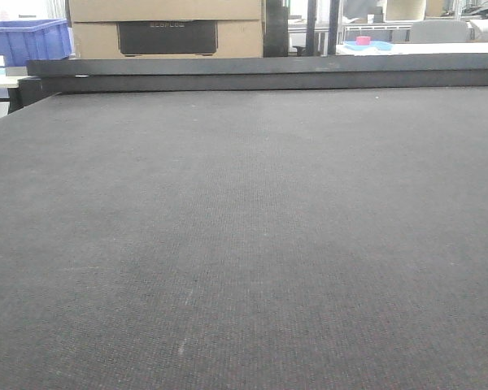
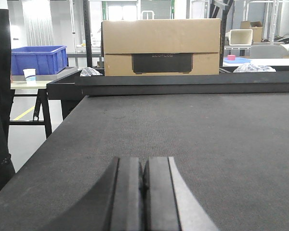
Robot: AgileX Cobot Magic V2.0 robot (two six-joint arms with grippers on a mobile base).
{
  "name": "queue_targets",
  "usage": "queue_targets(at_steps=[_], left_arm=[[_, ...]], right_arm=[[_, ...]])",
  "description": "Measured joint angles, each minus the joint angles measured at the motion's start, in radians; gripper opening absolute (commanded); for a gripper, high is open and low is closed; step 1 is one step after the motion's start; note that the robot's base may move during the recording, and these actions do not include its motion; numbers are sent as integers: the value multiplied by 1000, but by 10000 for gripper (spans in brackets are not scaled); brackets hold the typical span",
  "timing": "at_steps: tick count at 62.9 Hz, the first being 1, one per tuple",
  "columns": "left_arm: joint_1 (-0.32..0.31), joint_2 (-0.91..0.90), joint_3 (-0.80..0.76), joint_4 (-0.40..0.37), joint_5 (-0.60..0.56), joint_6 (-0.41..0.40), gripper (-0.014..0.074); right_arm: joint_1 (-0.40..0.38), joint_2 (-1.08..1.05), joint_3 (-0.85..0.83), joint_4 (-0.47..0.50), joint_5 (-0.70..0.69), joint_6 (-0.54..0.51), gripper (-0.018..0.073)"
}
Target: Place valve from conveyor to right shelf box
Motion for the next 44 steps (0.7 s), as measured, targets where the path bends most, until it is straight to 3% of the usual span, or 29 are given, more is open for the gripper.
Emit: queue_targets(at_steps=[17,24,31,44], left_arm=[[0,-2,-19,0,-14,0,-111],[0,-2,-126,0,135,0,-111],[0,24,-271,0,287,0,-111],[0,259,-522,-8,516,0,-111]], right_arm=[[0,0,0,3,-40,0,-167],[0,-1,-68,5,16,0,-167],[0,1,-193,7,161,0,-167],[0,178,-439,11,464,0,-167]])
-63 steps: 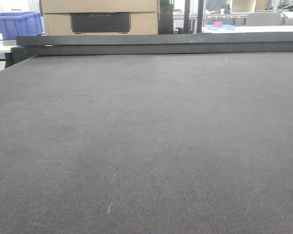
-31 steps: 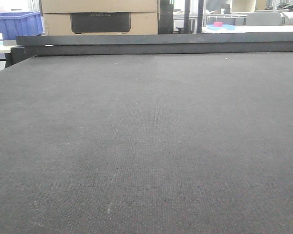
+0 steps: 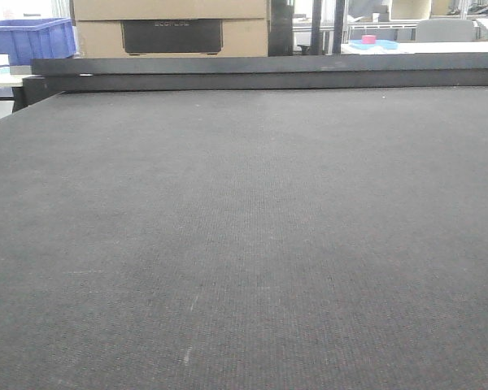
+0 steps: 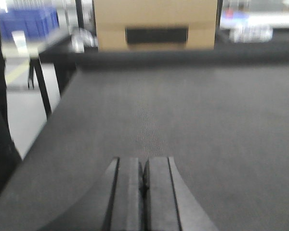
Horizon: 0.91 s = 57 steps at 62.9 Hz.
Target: Place valve from conveyor to right shelf box
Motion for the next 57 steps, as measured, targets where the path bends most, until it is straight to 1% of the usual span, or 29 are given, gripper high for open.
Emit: queue_targets(at_steps=[12,20,24,30,42,53,56,57], left_arm=[[0,325,-241,-80,161,0,-111],[0,547,-393,-130,324,0,-111],[0,635,-461,-149,405,0,-111],[0,776,-539,-174,475,0,-111],[0,945,-636,-211,498,0,-111],[0,1007,-648,-216,500,0,-111],[0,1011,-648,-216,500,0,-111],[0,1011,-650,-216,500,0,-111]], right_arm=[[0,292,-195,0,216,0,-167],[0,510,-331,1,397,0,-167],[0,597,-391,1,477,-20,-167],[4,736,-493,4,581,-34,-167],[4,924,-622,17,688,-38,-167],[6,1043,-672,24,724,-40,-166],[6,1070,-684,26,732,-40,-132],[6,1077,-686,26,736,-40,-107]])
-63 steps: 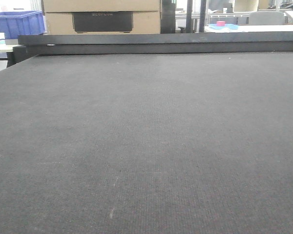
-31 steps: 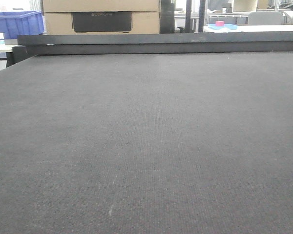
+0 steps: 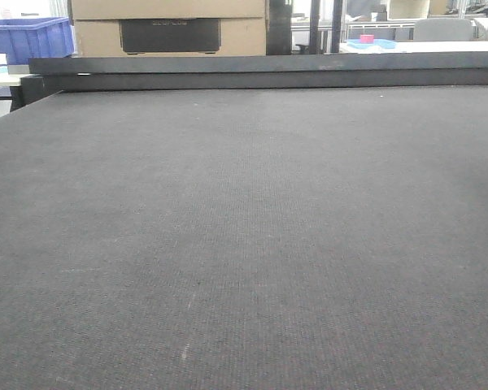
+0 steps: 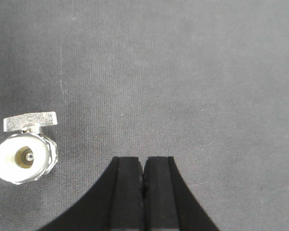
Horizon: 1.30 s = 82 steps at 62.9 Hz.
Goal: Place valve from conveyor to right shelf box
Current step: 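Center each gripper over a valve body and close both grippers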
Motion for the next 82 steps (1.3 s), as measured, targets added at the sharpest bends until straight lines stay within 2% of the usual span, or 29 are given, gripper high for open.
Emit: queue_targets(at_steps=[6,9,16,19,23,51,71,77,82], left_arm=[[0,0,-2,0,0,0,-111],[0,0,-1,0,0,0,-111],[0,0,-1,0,0,0,-111],[0,0,-1,0,0,0,-111],[0,0,-1,0,0,0,-111],[0,0,-1,0,2,0,-111],[0,0,-1,0,2,0,-111],[0,0,-1,0,2,0,-111],[0,0,-1,0,2,-2,-111]], right_arm=[[0,43,-15,0,1,0,49],[0,64,-19,1,3,0,185],[0,107,-19,1,7,0,426],[0,122,-19,1,7,0,508],[0,141,-19,1,7,0,571],[0,281,27,1,-62,-2,548],[0,290,27,1,-91,-2,546],[0,290,27,1,-92,-2,483],[0,290,27,1,-92,-2,349]])
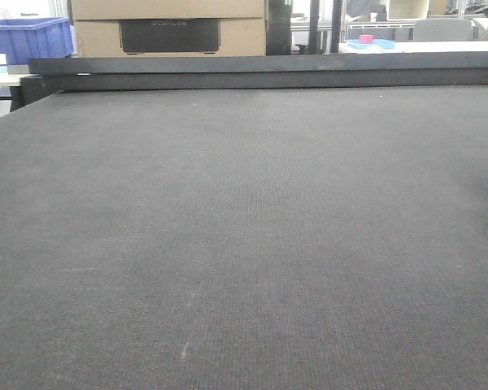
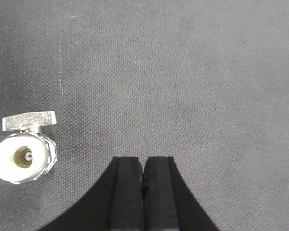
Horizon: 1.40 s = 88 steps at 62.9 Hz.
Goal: Place valve from conveyor to right shelf box
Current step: 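Center each gripper over a valve body and close both grippers, then lift both held valves up off the conveyor belt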
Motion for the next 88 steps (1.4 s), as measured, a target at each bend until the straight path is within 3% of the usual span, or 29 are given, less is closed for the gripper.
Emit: queue_targets(at_steps=[12,20,30,44,52,62,68,75,88], left_arm=[[26,0,0,18,-9,-112,-111],[84,0,0,31,21,-106,-111],[159,0,-13,40,90,32,-111],[179,24,-24,138,132,101,-89],[179,67,-24,154,136,111,62],[179,149,-43,156,134,111,369],[179,195,-49,153,132,111,498],[170,244,-53,151,130,111,578],[142,331,-53,151,93,99,580]], right_arm=[[0,0,0,0,0,0,-163],[0,0,0,0,0,0,-162],[0,0,0,0,-2,0,-162],[0,0,0,0,-13,0,-162],[0,0,0,0,-15,0,-162],[0,0,0,0,-17,0,-162],[0,0,0,0,-19,0,-162],[0,0,0,0,-23,0,-162],[0,0,0,2,-39,0,-162]])
